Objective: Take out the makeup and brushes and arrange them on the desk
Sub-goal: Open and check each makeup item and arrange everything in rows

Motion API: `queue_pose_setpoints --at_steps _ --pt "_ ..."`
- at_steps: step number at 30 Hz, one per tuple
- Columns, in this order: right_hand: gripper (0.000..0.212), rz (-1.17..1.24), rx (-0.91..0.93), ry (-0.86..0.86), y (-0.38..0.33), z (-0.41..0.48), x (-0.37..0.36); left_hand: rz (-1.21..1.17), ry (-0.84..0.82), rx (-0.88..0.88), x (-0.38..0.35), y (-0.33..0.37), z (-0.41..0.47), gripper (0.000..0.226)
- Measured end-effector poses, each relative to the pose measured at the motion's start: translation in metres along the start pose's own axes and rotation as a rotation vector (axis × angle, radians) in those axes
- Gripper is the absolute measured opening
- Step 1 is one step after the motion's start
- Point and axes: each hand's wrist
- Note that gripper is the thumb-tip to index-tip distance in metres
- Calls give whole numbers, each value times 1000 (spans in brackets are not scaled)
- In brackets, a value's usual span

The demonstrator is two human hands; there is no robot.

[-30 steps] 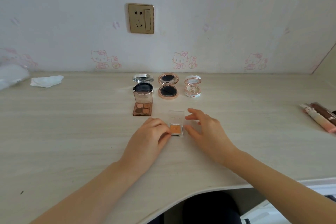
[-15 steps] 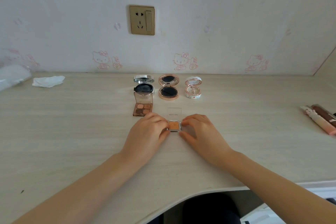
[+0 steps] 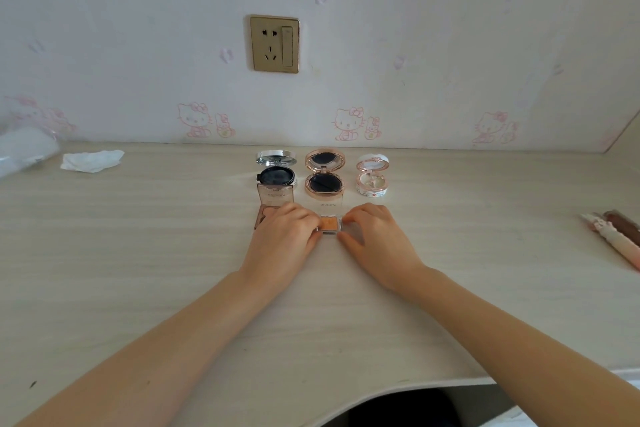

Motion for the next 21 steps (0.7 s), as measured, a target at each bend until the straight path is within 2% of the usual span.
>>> queue_pose_setpoints --at_steps 15,21 --pt "29 -9 6 2 4 6 -1 40 11 -1 0 2 5 9" --pt "40 -54 4 -44 11 -4 10 125 -8 -3 6 13 3 23"
Point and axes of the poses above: each hand's wrist, its own z-axis towards the middle knuckle, its own x-axis out of the back of the hand, y = z × x, and after that the axes turned 6 degrees about -z, right-handed
